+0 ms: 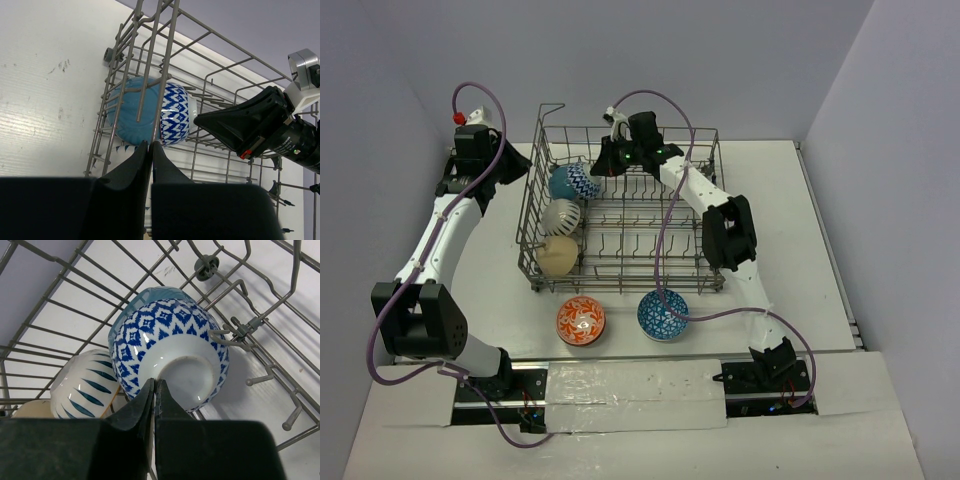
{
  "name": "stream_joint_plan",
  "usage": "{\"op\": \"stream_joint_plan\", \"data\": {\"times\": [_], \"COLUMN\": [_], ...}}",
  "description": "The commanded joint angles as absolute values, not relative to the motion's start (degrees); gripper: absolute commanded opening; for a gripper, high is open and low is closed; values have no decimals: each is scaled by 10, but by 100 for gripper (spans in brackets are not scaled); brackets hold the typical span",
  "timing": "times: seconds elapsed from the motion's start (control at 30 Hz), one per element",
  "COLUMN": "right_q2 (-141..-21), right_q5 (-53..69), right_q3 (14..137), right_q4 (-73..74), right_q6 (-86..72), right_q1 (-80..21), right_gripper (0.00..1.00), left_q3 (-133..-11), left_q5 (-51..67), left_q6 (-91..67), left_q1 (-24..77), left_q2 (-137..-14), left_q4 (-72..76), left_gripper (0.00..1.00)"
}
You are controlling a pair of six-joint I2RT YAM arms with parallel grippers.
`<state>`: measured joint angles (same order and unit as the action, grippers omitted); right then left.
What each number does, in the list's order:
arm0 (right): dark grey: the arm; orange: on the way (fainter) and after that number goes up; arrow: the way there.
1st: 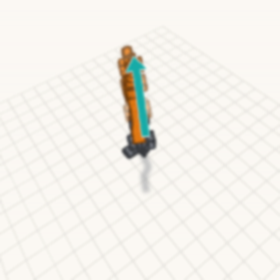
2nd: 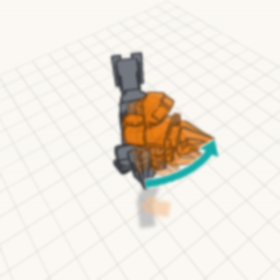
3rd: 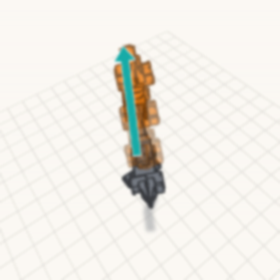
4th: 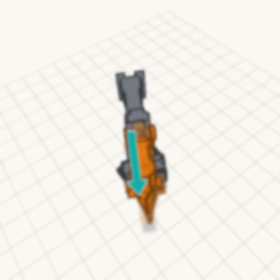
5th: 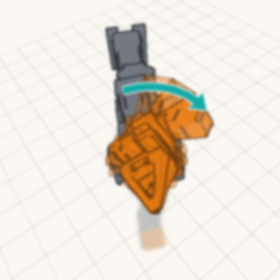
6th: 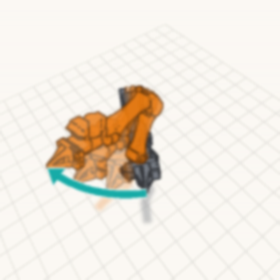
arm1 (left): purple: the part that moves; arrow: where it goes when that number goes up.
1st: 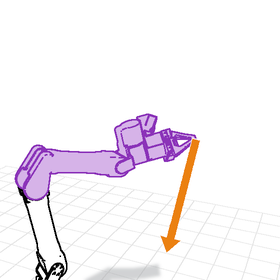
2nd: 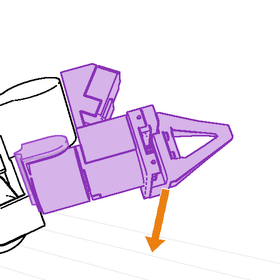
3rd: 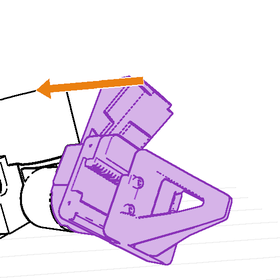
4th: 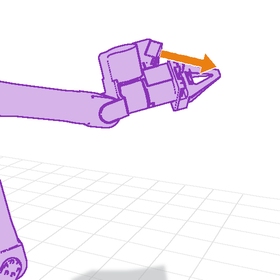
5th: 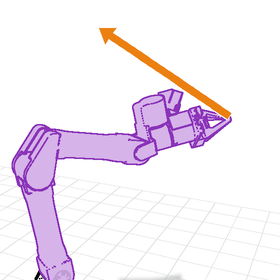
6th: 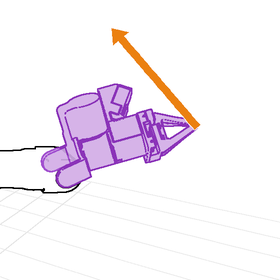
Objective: Load the bowls into the dish rack
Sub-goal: Move the dish rack to the center of the board.
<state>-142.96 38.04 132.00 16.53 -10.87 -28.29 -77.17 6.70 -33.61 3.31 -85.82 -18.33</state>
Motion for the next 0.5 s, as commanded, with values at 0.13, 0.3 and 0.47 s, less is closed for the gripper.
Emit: {"op": "stream_joint_plan", "data": {"times": [0.13,0.3,0.47], "right_q2": [-1426,-1413,-1392], "right_q5": [386,389,379], "right_q3": [1291,1264,1241], "right_q4": [173,165,157], "right_q6": [-96,-93,-88], "right_q1": [-283,-280,-276], "right_gripper": [0,0,0], "left_q3": [-795,-795,-795], "left_q5": [136,140,140], "left_q6": [-349,-350,-351], "left_q1": [46,44,41], "left_q2": [-856,-857,-856], "left_q4": [-191,-190,-191], "left_gripper": [0,0,0]}}
